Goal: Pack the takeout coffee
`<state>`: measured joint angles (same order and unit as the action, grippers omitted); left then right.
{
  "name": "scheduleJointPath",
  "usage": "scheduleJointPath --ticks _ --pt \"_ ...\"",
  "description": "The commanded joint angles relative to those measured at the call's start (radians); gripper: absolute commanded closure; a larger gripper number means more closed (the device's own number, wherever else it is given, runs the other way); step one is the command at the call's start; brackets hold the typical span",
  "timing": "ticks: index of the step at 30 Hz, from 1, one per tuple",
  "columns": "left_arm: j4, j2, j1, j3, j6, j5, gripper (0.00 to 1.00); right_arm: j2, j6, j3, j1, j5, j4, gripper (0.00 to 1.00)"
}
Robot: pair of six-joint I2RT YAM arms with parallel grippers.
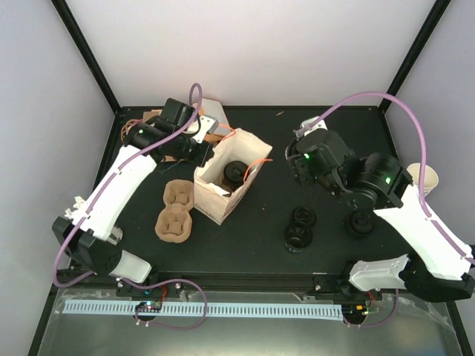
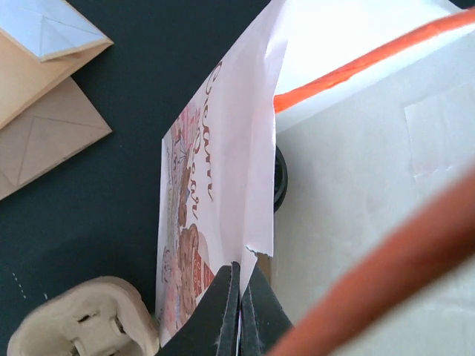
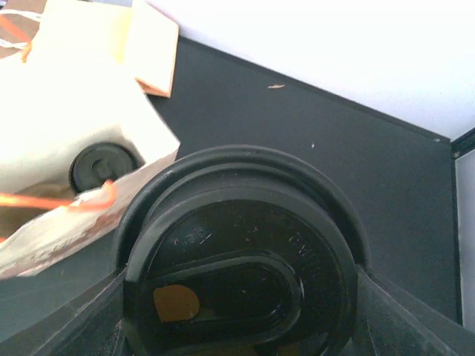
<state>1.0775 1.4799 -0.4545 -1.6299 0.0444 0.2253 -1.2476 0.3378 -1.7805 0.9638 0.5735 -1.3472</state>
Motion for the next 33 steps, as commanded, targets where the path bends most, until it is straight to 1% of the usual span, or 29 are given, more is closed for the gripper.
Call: scheduleJointPath --ticks 1,4,7,13,15,20,25,33 --pt "0.026 -0.092 -0.014 0.030 -0.039 0.073 0.98 -0.033 -0.018 -0.099 -0.015 0.074 -0.032 0.27" --pt "0.016 -0.139 -0.024 0.053 -0.054 0.083 0.98 -0.051 -0.054 -0.155 -0.015 0.024 0.001 0.28" --pt "0.016 -0.162 -0.047 0.060 -0.068 0.092 0.98 -0.055 -0.109 -0.184 -0.014 -0.070 0.052 0.28" --pt "0.017 -0.168 -0.079 0.064 -0.073 0.072 0.98 -0.068 -0.177 -0.192 -0.012 -0.350 0.085 0.31" --pt "0.008 -0.167 -0.085 0.068 -0.067 0.070 0.98 -0.057 -0.176 -0.173 -0.014 -0.373 0.098 0.32" --pt "-0.003 -0.157 -0.107 0.074 -0.066 0.067 0.99 -0.017 -0.183 -0.143 -0.013 -0.367 0.118 0.32" --pt "-0.004 -0.144 -0.122 0.070 -0.074 0.064 0.98 -0.004 -0.204 -0.116 -0.013 -0.456 0.147 0.32" --pt "-0.013 -0.132 -0.144 0.057 -0.086 0.054 0.98 0.007 -0.208 -0.019 -0.014 -0.525 0.206 0.32"
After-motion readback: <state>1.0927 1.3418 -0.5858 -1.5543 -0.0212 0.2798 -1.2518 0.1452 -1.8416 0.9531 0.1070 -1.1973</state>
